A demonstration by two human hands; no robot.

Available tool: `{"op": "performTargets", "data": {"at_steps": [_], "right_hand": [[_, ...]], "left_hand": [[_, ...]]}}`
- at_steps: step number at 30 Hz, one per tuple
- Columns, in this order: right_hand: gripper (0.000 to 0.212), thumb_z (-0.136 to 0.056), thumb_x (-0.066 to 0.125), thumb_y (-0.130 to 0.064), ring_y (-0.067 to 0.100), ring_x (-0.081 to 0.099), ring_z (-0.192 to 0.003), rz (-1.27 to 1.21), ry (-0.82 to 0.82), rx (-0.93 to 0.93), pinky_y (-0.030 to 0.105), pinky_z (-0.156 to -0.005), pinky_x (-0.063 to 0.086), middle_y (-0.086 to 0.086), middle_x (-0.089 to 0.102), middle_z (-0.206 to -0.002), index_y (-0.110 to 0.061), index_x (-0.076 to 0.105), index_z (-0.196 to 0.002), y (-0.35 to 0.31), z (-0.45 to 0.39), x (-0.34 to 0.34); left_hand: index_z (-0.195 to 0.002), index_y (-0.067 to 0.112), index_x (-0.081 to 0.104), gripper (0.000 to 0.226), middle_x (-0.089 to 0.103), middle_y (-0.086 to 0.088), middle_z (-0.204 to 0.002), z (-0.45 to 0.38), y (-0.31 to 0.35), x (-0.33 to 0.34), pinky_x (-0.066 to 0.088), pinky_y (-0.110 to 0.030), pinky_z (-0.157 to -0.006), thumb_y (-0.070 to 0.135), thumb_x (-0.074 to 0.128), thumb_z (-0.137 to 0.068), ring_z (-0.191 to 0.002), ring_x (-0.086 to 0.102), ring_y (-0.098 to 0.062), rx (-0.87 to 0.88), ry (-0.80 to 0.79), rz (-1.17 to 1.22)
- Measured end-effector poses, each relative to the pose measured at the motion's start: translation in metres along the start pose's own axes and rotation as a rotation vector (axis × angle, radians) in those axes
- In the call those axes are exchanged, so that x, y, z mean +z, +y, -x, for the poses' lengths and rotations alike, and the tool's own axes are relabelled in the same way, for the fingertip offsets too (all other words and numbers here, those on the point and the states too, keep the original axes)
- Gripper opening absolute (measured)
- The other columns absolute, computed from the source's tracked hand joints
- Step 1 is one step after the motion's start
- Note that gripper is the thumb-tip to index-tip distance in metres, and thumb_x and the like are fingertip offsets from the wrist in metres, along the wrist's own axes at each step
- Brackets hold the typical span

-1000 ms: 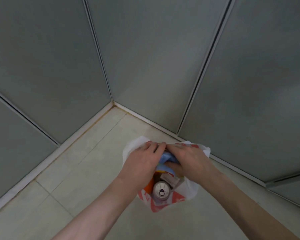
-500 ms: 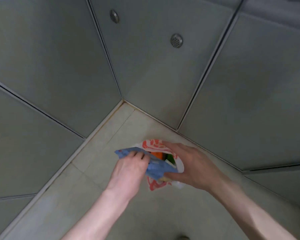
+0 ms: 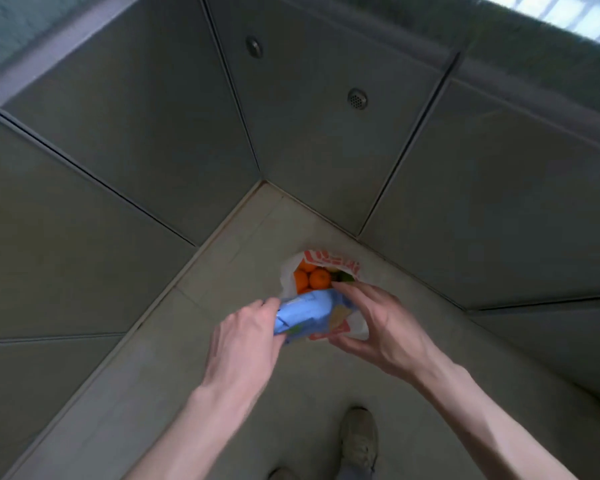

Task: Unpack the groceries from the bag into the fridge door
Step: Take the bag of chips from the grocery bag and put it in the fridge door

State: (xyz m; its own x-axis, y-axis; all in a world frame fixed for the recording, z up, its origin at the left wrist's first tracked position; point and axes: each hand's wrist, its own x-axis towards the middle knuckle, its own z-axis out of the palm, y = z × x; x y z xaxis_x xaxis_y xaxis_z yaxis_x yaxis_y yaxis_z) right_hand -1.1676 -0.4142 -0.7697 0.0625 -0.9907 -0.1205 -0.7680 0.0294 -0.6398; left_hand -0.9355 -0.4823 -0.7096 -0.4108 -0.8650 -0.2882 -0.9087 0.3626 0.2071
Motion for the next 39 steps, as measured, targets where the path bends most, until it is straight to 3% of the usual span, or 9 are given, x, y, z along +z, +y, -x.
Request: {"op": "performTargets", "data": {"at_steps": [6, 14, 19, 22, 26, 29, 31, 33, 39], "right_hand": [[0.074, -0.088, 0.062, -0.07, 0.019, 0.043, -0.144, 0.045, 0.078, -0.022, 0.034, -0.113, 0.042, -0.005, 0.038, -0.161, -0.041, 0.044, -0.153, -0.035, 0.012, -0.044], [0.095, -0.09, 0.064, -0.067, 0.0, 0.014, -0.158, -0.164, 0.048, -0.026, 0.03, -0.123, 0.03, -0.018, 0.012, -0.172, -0.041, 0.011, -0.165, -0.129, 0.035, -0.129], [0.095, -0.09, 0.071, -0.061, -0.006, 0.03, -0.15, -0.356, 0.058, 0.087, 0.02, -0.119, 0.033, -0.028, 0.023, -0.164, -0.045, 0.012, -0.162, -0.197, 0.052, -0.169], [0.092, -0.092, 0.078, -0.039, 0.009, 0.061, -0.125, -0.653, 0.067, 0.224, 0.034, -0.099, 0.059, -0.022, 0.049, -0.145, -0.048, 0.017, -0.159, -0.241, 0.067, -0.184], [0.087, -0.089, 0.075, -0.037, -0.001, 0.064, -0.121, -0.823, 0.1, 0.32, 0.015, -0.087, 0.055, -0.013, 0.055, -0.146, -0.039, 0.02, -0.157, -0.297, 0.076, -0.208], [0.091, -0.084, 0.078, -0.059, 0.013, 0.069, -0.121, -1.003, 0.042, 0.408, 0.035, -0.095, 0.06, -0.004, 0.066, -0.14, -0.03, 0.035, -0.158, -0.333, 0.078, -0.228], [0.059, -0.096, 0.07, -0.052, 0.029, 0.072, -0.119, -1.086, -0.022, 0.376, 0.055, -0.096, 0.059, 0.004, 0.072, -0.132, -0.024, 0.053, -0.146, -0.36, 0.081, -0.241], [0.039, -0.104, 0.061, -0.04, 0.033, 0.072, -0.117, -1.138, -0.035, 0.342, 0.051, -0.088, 0.063, 0.008, 0.074, -0.129, -0.019, 0.06, -0.136, -0.383, 0.082, -0.25], [0.038, -0.101, 0.064, -0.026, 0.031, 0.075, -0.11, -1.158, 0.067, 0.292, 0.04, -0.079, 0.064, 0.013, 0.076, -0.122, -0.009, 0.055, -0.134, -0.42, 0.08, -0.263]], "left_hand": [[-0.113, 0.041, 0.069, 0.031, 0.076, 0.014, -0.091, 0.043, 0.005, -0.043, 0.055, -0.036, -0.073, 0.052, 0.076, -0.084, -0.088, 0.07, -0.019, -0.167, -0.007, 0.351], [-0.092, 0.036, 0.075, 0.02, 0.077, 0.02, -0.08, 0.1, 0.006, -0.138, 0.055, -0.023, -0.065, 0.027, 0.088, -0.08, -0.073, 0.072, -0.004, -0.335, -0.001, 0.86], [-0.093, 0.018, 0.079, 0.015, 0.081, 0.0, -0.084, 0.142, 0.017, -0.204, 0.057, -0.028, -0.069, 0.022, 0.088, -0.081, -0.076, 0.074, -0.015, -0.353, 0.049, 1.108], [-0.098, 0.01, 0.079, 0.028, 0.081, -0.013, -0.093, 0.167, 0.028, -0.243, 0.064, -0.042, -0.074, 0.022, 0.09, -0.076, -0.087, 0.079, -0.032, -0.395, 0.079, 1.309], [-0.106, 0.003, 0.077, 0.024, 0.08, -0.019, -0.094, 0.199, 0.04, -0.293, 0.06, -0.032, -0.065, 0.011, 0.083, -0.084, -0.08, 0.078, -0.028, -0.416, 0.111, 1.559], [-0.111, 0.007, 0.078, 0.041, 0.079, -0.021, -0.105, 0.217, 0.038, -0.316, 0.06, -0.05, -0.09, 0.025, 0.091, -0.077, -0.099, 0.076, -0.041, -0.391, 0.114, 1.663], [-0.112, 0.015, 0.079, 0.042, 0.078, -0.02, -0.11, 0.228, 0.036, -0.329, 0.057, -0.055, -0.098, 0.029, 0.09, -0.074, -0.104, 0.075, -0.042, -0.365, 0.138, 1.703], [-0.113, 0.015, 0.079, 0.042, 0.078, -0.019, -0.11, 0.237, 0.032, -0.339, 0.056, -0.054, -0.099, 0.027, 0.091, -0.075, -0.104, 0.075, -0.04, -0.353, 0.161, 1.72], [-0.128, 0.008, 0.07, 0.062, 0.077, -0.014, -0.12, 0.266, 0.019, -0.365, 0.055, -0.047, -0.104, 0.034, 0.088, -0.074, -0.114, 0.072, -0.035, -0.279, 0.174, 1.707]]}}
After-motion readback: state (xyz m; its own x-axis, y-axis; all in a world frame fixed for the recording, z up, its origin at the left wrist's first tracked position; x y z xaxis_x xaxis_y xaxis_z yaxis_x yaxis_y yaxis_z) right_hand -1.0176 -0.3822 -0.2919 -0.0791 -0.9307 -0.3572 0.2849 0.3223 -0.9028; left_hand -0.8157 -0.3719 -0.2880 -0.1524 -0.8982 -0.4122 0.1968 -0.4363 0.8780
